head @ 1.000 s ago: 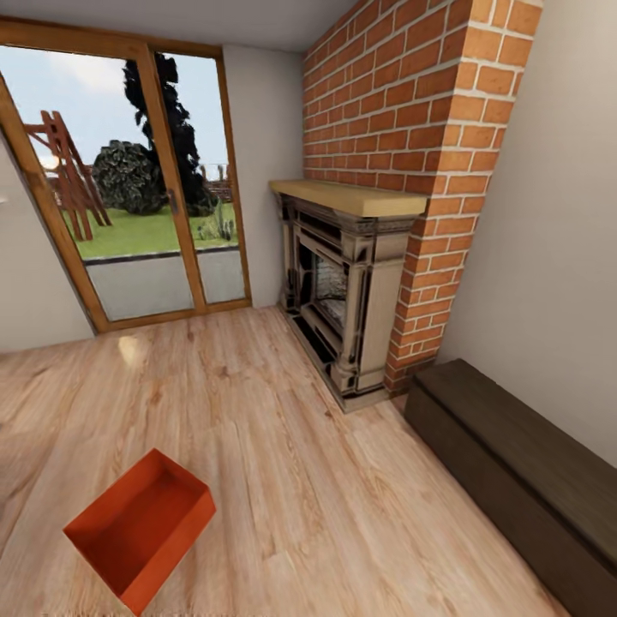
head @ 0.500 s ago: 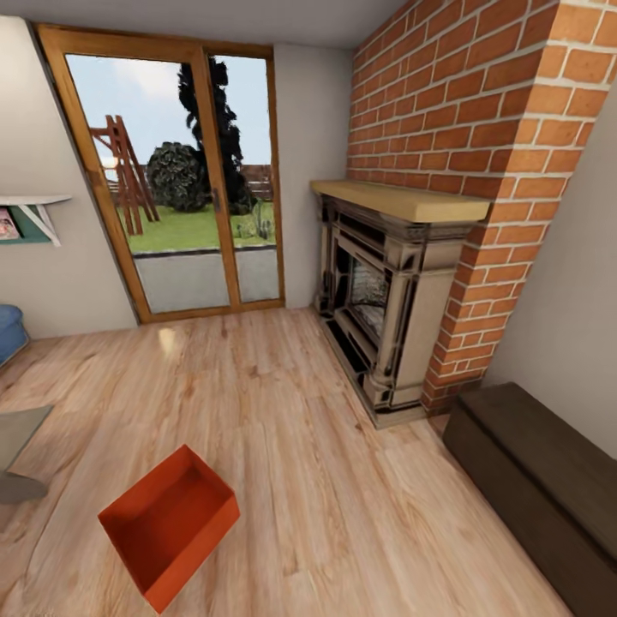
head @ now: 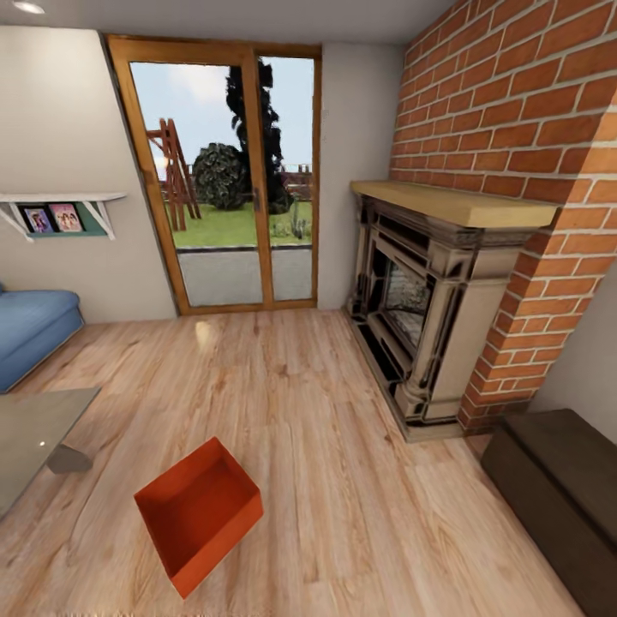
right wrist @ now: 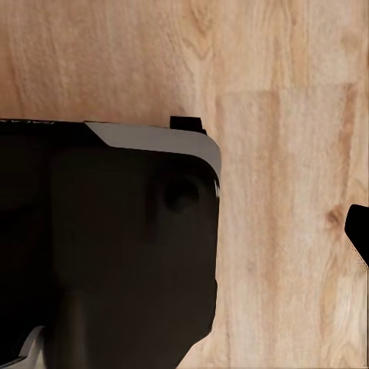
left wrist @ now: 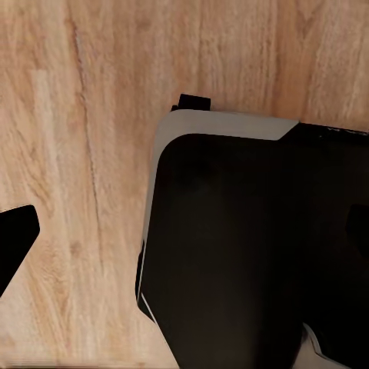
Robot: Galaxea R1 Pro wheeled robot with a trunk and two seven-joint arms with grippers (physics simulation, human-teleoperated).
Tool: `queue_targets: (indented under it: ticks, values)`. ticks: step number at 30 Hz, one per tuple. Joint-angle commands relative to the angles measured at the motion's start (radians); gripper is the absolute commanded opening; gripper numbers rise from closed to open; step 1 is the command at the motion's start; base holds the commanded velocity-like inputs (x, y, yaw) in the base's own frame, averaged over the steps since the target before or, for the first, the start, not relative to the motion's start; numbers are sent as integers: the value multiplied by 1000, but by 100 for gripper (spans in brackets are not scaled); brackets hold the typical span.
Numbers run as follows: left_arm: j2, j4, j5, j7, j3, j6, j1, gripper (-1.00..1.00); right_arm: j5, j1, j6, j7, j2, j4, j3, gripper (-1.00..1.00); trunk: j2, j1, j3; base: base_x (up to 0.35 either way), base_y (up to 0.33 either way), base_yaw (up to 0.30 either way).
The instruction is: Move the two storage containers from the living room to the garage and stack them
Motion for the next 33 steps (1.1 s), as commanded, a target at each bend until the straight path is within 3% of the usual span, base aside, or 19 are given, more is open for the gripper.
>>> queue_targets:
  ticks: [1,13,33]
  values:
    - [0,1,8,0,5,-2,-1,100,-9,-1,-6,-1,1,3,8,100,-1,0,-1,1,0,274]
    - [-1,1,8,0,5,-2,-1,100,-9,-1,-6,-1,0,3,8,100,-1,0,-1,40,-6,251]
    - [-1,1,8,0,5,-2,-1,100,-9,-1,-6,-1,-2,3,8,100,-1,0,-1,289,-107,14]
